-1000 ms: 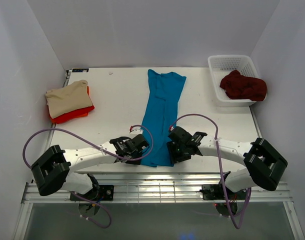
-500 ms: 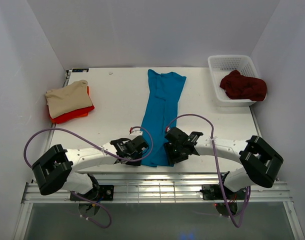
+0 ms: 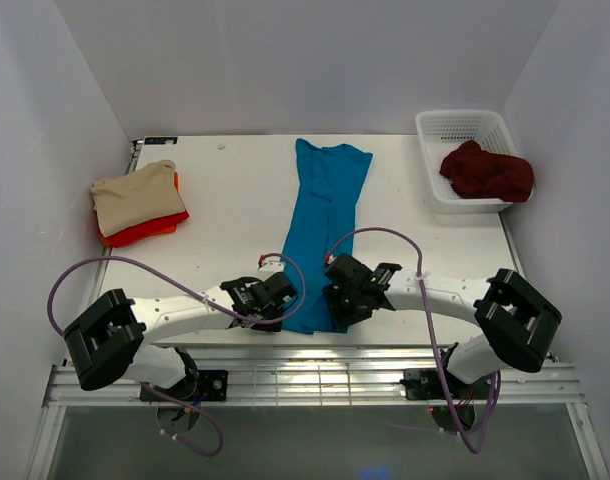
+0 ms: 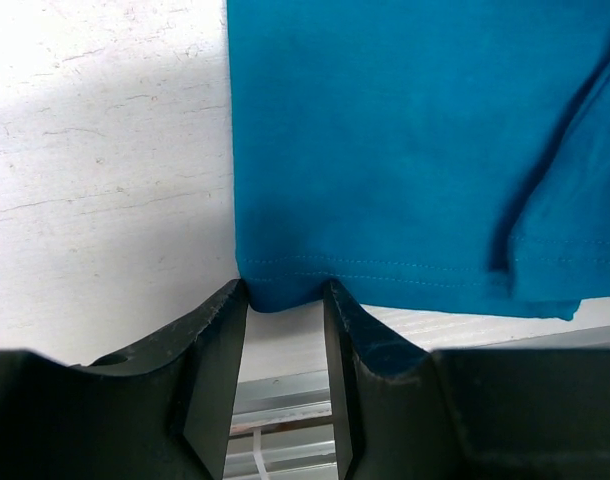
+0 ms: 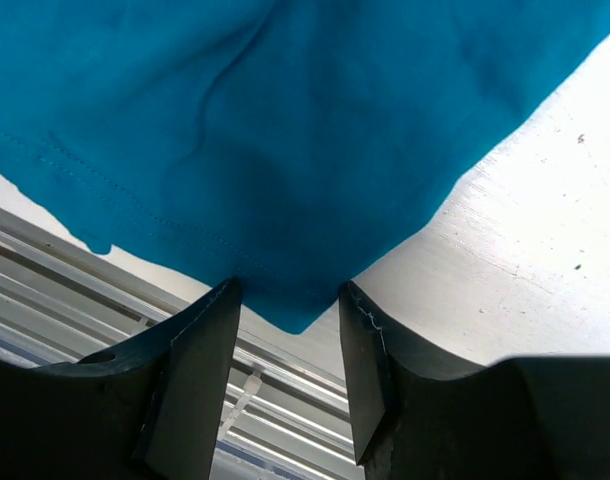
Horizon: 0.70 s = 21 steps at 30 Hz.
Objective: Fold and stack the t-shirts
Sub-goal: Grab the bottom of the folded rectangular tshirt with both arms
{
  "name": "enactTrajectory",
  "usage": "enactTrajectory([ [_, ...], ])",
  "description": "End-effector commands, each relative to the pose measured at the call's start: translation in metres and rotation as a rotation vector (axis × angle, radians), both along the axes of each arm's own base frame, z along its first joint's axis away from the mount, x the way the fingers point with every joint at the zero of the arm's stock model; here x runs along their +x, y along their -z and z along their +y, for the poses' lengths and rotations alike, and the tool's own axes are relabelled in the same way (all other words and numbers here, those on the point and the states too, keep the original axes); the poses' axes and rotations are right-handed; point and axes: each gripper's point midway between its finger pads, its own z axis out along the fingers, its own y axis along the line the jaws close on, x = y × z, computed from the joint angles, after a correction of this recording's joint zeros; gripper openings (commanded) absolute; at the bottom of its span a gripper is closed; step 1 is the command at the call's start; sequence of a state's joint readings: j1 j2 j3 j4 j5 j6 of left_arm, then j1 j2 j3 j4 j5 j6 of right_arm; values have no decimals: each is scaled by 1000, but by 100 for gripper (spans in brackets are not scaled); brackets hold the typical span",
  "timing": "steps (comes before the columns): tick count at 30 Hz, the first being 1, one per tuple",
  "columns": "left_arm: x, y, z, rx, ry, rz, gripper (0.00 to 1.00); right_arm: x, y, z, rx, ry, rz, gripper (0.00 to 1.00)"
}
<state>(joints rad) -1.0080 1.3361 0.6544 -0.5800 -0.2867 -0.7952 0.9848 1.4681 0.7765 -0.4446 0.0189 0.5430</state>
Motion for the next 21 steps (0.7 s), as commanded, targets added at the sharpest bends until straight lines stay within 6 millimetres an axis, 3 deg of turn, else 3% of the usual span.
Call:
enactTrajectory([
  [1, 2, -1, 9, 27, -18, -24, 47, 6, -12, 15, 41, -22, -28, 50],
  [11, 3, 1, 16, 60, -31, -31, 46, 6, -10, 19, 23, -45, -23, 49],
  [15, 1, 9, 17, 77, -39, -11, 44, 6, -8, 20, 16, -54, -17, 39],
  [21, -4, 20, 20, 106, -44, 24, 31, 4, -5, 18, -1, -54, -4, 27],
])
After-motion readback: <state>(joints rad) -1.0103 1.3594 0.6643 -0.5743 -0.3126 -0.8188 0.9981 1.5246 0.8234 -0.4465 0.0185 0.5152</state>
